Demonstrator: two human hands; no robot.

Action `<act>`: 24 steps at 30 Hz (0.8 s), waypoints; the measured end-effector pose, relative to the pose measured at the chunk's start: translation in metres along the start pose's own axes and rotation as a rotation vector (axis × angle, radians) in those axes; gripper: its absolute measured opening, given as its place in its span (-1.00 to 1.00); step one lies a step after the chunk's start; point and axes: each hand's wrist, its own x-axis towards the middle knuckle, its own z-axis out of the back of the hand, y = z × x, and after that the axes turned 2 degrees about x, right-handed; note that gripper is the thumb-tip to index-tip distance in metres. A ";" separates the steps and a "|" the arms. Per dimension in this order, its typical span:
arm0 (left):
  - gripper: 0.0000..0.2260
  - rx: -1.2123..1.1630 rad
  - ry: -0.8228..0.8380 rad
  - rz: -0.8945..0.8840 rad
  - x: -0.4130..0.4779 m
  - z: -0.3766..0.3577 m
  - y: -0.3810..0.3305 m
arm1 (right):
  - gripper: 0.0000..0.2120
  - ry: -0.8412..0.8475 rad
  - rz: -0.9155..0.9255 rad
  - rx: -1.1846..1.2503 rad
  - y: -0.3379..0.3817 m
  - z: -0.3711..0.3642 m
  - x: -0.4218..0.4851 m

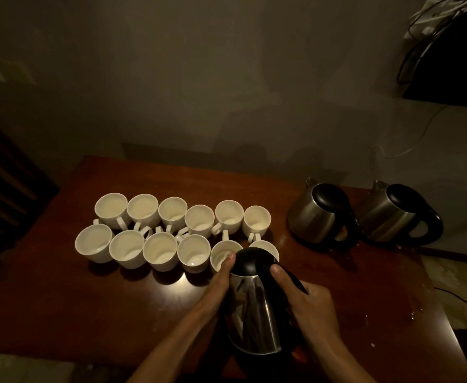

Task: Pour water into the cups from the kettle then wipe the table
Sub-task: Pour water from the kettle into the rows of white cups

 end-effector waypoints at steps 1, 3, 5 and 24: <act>-0.69 0.003 -0.027 -0.008 -0.001 -0.002 -0.001 | -0.59 -0.002 -0.004 -0.005 0.000 0.000 0.000; -0.68 0.015 -0.064 0.002 0.002 -0.002 -0.002 | -0.59 -0.004 -0.013 -0.007 0.001 0.000 0.000; -0.64 0.038 -0.073 0.025 0.003 0.000 -0.002 | -0.59 -0.007 -0.021 0.000 0.001 0.000 0.000; -0.61 0.059 -0.081 0.052 -0.005 0.005 -0.004 | -0.59 -0.003 -0.030 0.027 0.003 -0.003 -0.003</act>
